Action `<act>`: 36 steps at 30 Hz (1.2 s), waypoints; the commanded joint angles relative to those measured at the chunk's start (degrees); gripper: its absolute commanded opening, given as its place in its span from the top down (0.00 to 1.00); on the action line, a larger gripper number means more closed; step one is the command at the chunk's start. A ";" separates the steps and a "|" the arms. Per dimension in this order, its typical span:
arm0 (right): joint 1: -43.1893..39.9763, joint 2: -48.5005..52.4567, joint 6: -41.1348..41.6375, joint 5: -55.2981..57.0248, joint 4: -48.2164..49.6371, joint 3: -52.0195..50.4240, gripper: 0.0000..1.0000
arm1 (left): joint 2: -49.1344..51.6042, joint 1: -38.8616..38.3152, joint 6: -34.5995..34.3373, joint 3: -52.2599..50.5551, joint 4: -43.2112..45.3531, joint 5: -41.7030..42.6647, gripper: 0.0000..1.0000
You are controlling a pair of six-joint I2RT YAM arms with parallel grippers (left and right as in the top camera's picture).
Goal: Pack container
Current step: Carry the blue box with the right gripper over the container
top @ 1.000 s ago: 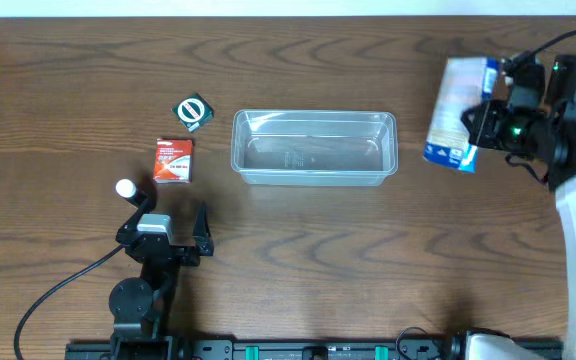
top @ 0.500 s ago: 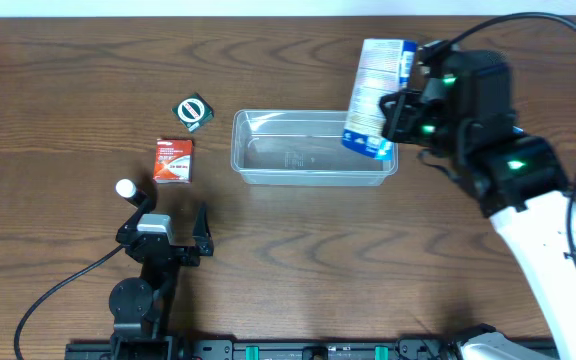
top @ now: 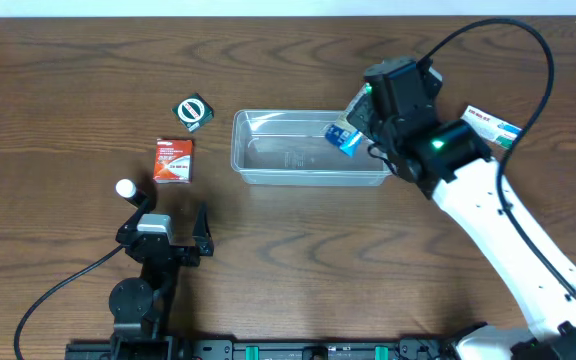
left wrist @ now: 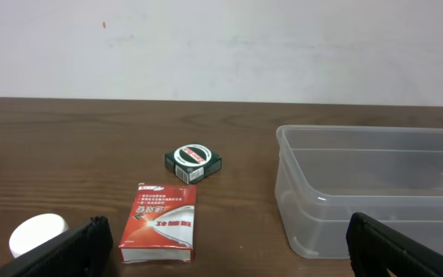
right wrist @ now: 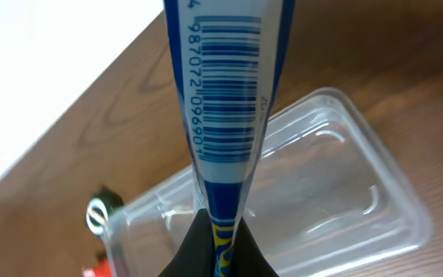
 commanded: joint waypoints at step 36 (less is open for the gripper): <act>6.51 4.20 19.23 11.10 4.09 0.94 0.99 | -0.28 0.35 0.35 -0.98 -2.01 0.39 0.02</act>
